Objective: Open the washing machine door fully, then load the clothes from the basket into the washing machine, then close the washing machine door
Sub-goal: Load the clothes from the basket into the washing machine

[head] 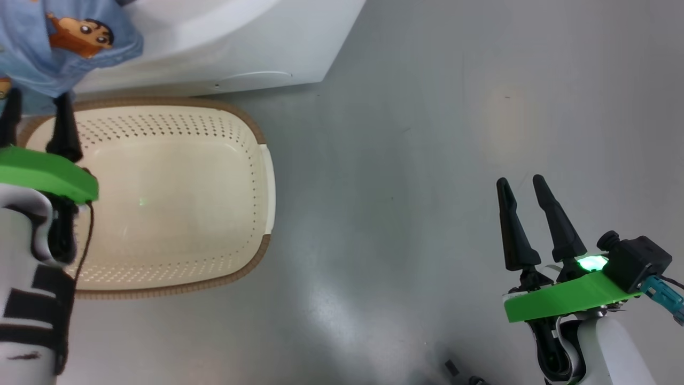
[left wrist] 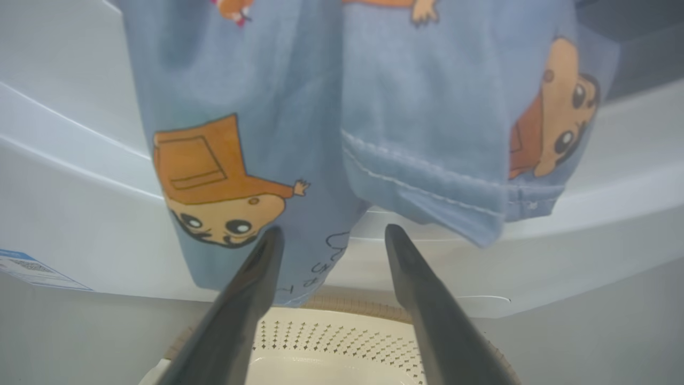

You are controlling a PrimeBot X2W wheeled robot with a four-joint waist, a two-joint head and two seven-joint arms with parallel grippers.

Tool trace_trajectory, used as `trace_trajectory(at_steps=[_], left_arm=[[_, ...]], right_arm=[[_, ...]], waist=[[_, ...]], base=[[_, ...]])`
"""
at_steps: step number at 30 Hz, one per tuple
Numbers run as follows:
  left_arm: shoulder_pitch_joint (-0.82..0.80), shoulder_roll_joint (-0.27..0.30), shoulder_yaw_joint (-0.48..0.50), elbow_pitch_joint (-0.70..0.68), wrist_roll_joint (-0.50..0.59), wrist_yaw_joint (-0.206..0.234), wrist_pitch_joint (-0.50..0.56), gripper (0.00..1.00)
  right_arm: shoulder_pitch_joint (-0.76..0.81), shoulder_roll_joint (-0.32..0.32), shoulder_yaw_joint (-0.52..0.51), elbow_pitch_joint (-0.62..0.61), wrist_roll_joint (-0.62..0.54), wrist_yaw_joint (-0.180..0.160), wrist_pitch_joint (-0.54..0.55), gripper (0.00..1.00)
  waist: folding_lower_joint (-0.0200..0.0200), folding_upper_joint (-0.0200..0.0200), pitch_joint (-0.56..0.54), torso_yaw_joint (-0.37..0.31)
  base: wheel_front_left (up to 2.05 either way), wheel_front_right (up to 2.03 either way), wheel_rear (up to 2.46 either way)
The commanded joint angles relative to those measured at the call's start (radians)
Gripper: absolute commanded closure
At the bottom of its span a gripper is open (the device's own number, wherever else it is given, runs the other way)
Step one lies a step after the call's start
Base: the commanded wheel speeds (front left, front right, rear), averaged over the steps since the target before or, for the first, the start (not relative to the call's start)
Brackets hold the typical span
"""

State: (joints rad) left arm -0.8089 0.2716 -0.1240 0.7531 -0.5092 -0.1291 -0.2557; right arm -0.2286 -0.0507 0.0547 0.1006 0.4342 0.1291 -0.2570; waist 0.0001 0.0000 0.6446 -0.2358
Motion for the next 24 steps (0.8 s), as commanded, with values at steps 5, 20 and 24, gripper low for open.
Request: trace_trajectory(at_steps=[5,20,24], left_arm=[[-0.061,0.066,0.038,0.05,-0.023,-0.002,-0.006,0.0],[-0.132,0.092,-0.009,0.098,-0.06,-0.002,-0.006,0.9],[-0.129,0.091,-0.03,0.083,-0.083,-0.002,-0.006,1.0]], right_arm=[[0.001,0.0,0.04,-0.023,0.021,0.002,-0.005,0.0],[0.008,0.0,0.057,-0.023,0.038,0.002,-0.005,0.0],[0.006,0.0,0.054,-0.024,0.04,0.002,-0.005,0.0]], waist=[[-0.0001,0.0,0.013,-0.024],[-0.0001,0.0,0.008,-0.059],[-0.0001,0.0,0.004,-0.058]], base=[[0.0,0.0,0.0],[0.0,0.0,0.0],[0.0,0.0,0.0]])
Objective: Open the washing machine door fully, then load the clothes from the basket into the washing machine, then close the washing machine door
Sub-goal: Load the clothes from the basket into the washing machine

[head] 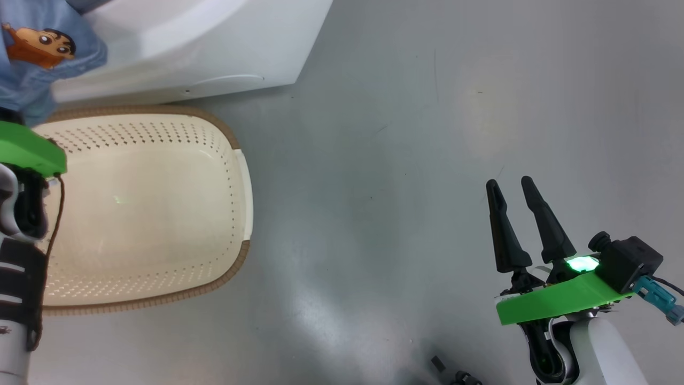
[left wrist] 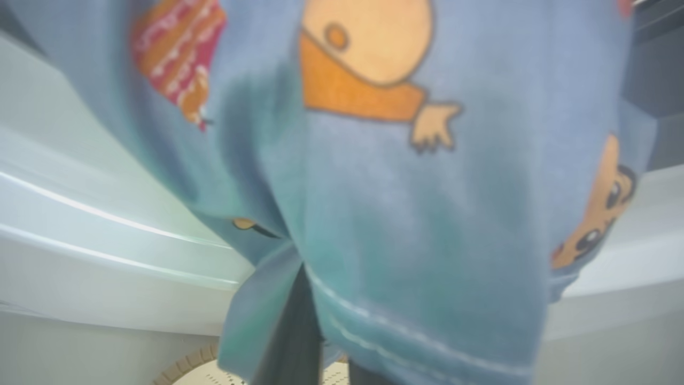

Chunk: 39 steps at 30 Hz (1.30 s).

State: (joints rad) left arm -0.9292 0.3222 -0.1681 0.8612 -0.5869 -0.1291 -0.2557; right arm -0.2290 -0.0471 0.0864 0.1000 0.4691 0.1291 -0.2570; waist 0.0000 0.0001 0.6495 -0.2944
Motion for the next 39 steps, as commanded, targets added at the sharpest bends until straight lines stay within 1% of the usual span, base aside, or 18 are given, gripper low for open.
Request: trace_trajectory(at_steps=[1,6,12,19,24,28,32,36,39], left_arm=[[-0.006,0.04,0.008,-0.031,-0.013,-0.002,-0.006,1.0],[0.007,0.033,-0.016,-0.078,-0.059,-0.002,-0.006,1.0],[0.039,0.02,-0.044,-0.2,-0.131,-0.002,-0.006,1.0],[0.049,0.034,-0.063,-0.332,-0.203,-0.002,-0.006,1.0],[0.017,0.06,-0.083,-0.377,-0.245,-0.002,-0.006,1.0],[-0.041,0.086,-0.102,-0.351,-0.275,-0.002,-0.006,1.0],[-0.122,0.11,-0.133,-0.299,-0.271,-0.002,-0.006,1.0],[-0.207,0.127,-0.167,-0.205,-0.257,-0.002,-0.006,1.0],[-0.267,0.145,-0.205,-0.109,-0.23,-0.002,-0.006,1.0]], right_arm=[[0.006,-0.003,0.021,-0.023,0.005,0.002,-0.005,0.0],[0.006,-0.003,0.014,-0.024,0.007,0.002,-0.005,0.0],[0.009,-0.003,0.008,-0.023,0.012,0.002,-0.005,0.0],[0.014,-0.003,0.0,-0.022,0.011,0.002,-0.005,0.0],[0.016,-0.003,0.002,-0.02,0.012,0.002,-0.005,0.0],[0.016,-0.003,0.012,-0.019,0.019,0.002,-0.005,0.0],[0.013,-0.003,0.022,-0.019,0.026,0.002,-0.005,0.0],[0.013,-0.003,0.03,-0.017,0.035,0.002,-0.005,0.0],[0.016,-0.003,0.041,-0.015,0.043,0.002,-0.005,0.0]], waist=[[0.0,-0.0001,-0.003,0.002],[0.0,-0.0001,-0.012,0.011],[0.0,-0.0001,-0.028,0.032],[0.0,-0.0001,-0.045,0.047],[0.0,-0.0001,-0.052,0.047],[0.0,-0.0001,-0.052,0.04],[0.0,-0.0001,-0.047,0.029],[0.0,-0.0001,-0.048,0.01],[0.0,-0.0001,-0.051,-0.011]], base=[[0.0,0.0,0.0],[0.0,0.0,0.0],[0.0,0.0,0.0],[0.0,0.0,0.0],[0.0,0.0,0.0],[0.0,0.0,0.0],[0.0,0.0,0.0],[0.0,0.0,0.0],[0.0,0.0,0.0]])
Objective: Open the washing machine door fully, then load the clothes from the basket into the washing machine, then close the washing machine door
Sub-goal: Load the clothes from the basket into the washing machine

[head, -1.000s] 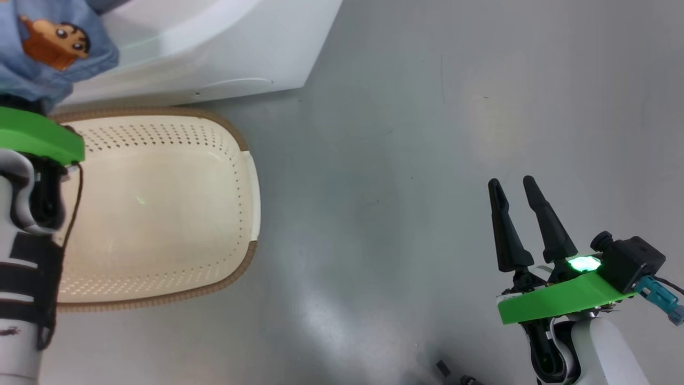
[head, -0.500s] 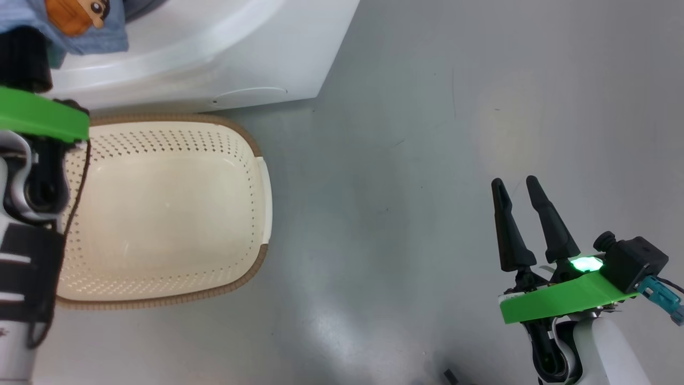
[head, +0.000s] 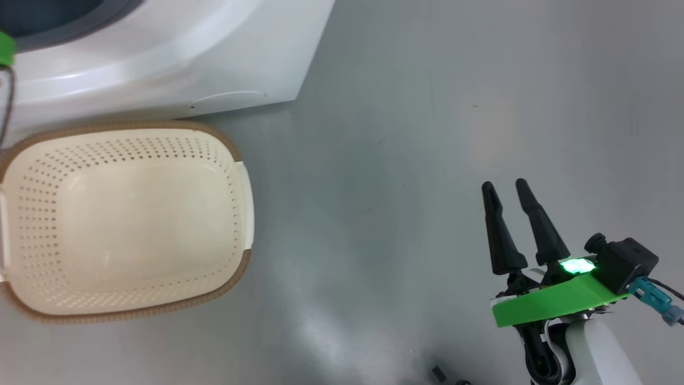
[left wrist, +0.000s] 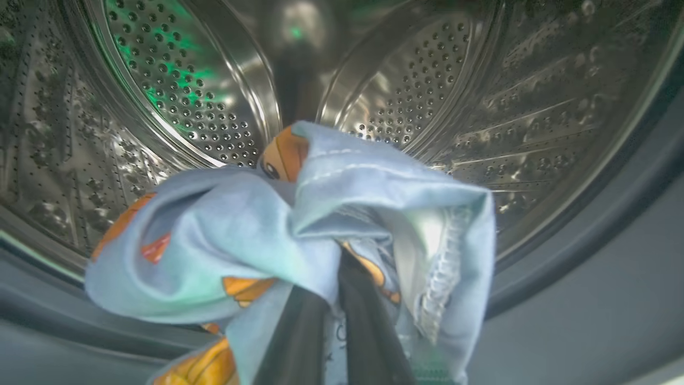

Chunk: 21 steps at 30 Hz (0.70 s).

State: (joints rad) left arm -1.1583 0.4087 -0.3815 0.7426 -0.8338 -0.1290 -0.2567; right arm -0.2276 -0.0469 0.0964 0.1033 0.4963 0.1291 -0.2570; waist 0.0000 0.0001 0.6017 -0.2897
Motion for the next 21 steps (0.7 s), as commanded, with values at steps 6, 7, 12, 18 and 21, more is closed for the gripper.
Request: trace_trajectory(at_steps=[6,7,12,18,21], left_arm=[[-0.183,0.085,-0.094,0.197,0.086,-0.002,0.002,1.0],[-0.206,0.088,-0.103,0.212,0.093,-0.002,0.001,1.0],[-0.279,0.104,-0.102,0.222,0.152,-0.002,-0.004,1.0],[-0.269,0.09,-0.16,0.353,0.194,-0.002,-0.005,1.0],[-0.288,0.093,-0.185,0.414,0.204,-0.002,0.007,1.0]], right_arm=[[0.02,-0.003,0.053,-0.021,0.033,0.002,-0.005,0.0],[0.021,-0.003,0.056,-0.021,0.035,0.002,-0.005,0.0],[0.027,-0.003,0.07,-0.025,0.045,0.002,-0.005,0.0],[0.028,-0.003,0.092,-0.02,0.06,0.002,-0.005,0.0],[0.031,-0.003,0.101,-0.021,0.066,0.002,-0.005,0.0]], waist=[[0.0,-0.0001,0.0,-0.062],[0.0,-0.0001,0.0,-0.07],[0.0,-0.0001,0.008,-0.096],[0.0,-0.0001,0.009,-0.117],[0.0,-0.0001,0.006,-0.124]], base=[[0.0,0.0,0.0],[0.0,0.0,0.0],[0.0,0.0,0.0],[0.0,0.0,0.0],[0.0,0.0,0.0]])
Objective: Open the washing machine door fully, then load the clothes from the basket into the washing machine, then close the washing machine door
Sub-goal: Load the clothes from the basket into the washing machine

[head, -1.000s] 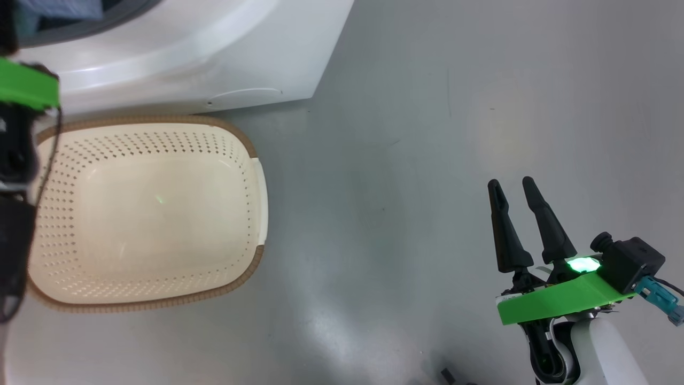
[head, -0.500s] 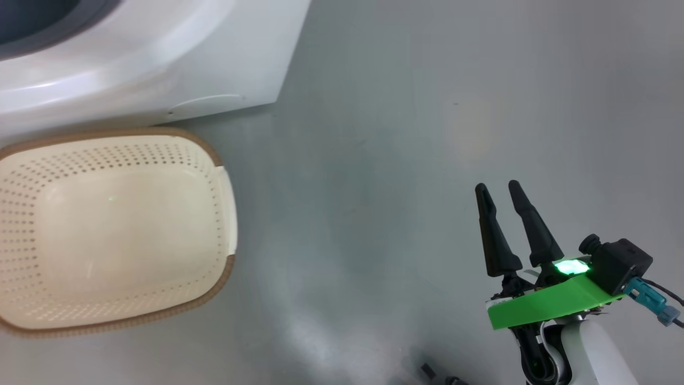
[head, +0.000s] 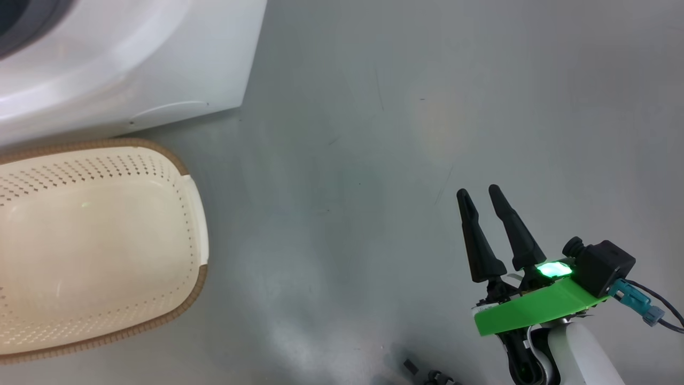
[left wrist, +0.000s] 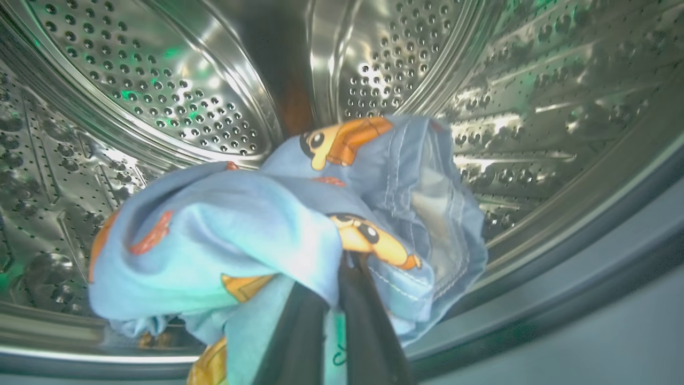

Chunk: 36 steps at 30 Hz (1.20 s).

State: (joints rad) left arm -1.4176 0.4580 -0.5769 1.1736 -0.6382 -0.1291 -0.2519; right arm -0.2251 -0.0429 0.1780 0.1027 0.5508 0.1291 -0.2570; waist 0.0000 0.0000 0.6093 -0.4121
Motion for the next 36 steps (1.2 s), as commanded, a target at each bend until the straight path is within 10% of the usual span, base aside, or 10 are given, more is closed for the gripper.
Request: trace_trajectory(at_steps=[1,6,8,10,11,36], left_arm=[[-0.037,0.046,0.004,0.002,0.011,-0.002,0.01,1.0],[-0.064,0.043,-0.038,0.051,0.015,-0.002,0.081,0.91],[-0.068,0.044,-0.041,0.06,0.004,-0.002,0.091,0.58],[-0.064,0.041,-0.048,0.066,-0.004,-0.002,0.1,0.05],[-0.063,0.041,-0.049,0.068,-0.009,-0.002,0.099,0.0],[0.193,-0.08,-0.048,-0.056,-0.172,-0.002,-0.009,0.0]], right_arm=[[0.031,-0.007,0.021,-0.02,0.013,0.002,-0.005,0.0],[0.033,-0.007,0.026,-0.015,0.019,0.002,-0.005,0.0],[0.032,-0.007,0.025,-0.015,0.023,0.002,-0.005,0.0],[0.031,-0.007,0.025,-0.014,0.024,0.002,-0.005,0.0],[0.03,-0.007,0.024,-0.013,0.024,0.002,-0.005,0.0],[0.033,-0.007,-0.074,0.025,-0.108,0.002,-0.005,0.0]], waist=[[0.0,0.0,-0.004,-0.004],[0.0,0.0,-0.011,-0.009],[0.0,0.0,-0.013,-0.007],[0.0,0.0,-0.018,-0.003],[0.0,0.0,-0.02,-0.001],[0.0,0.0,-0.182,0.178]], base=[[0.0,0.0,0.0],[0.0,0.0,0.0],[0.0,0.0,0.0],[0.0,0.0,0.0],[0.0,0.0,0.0],[0.0,0.0,0.0]])
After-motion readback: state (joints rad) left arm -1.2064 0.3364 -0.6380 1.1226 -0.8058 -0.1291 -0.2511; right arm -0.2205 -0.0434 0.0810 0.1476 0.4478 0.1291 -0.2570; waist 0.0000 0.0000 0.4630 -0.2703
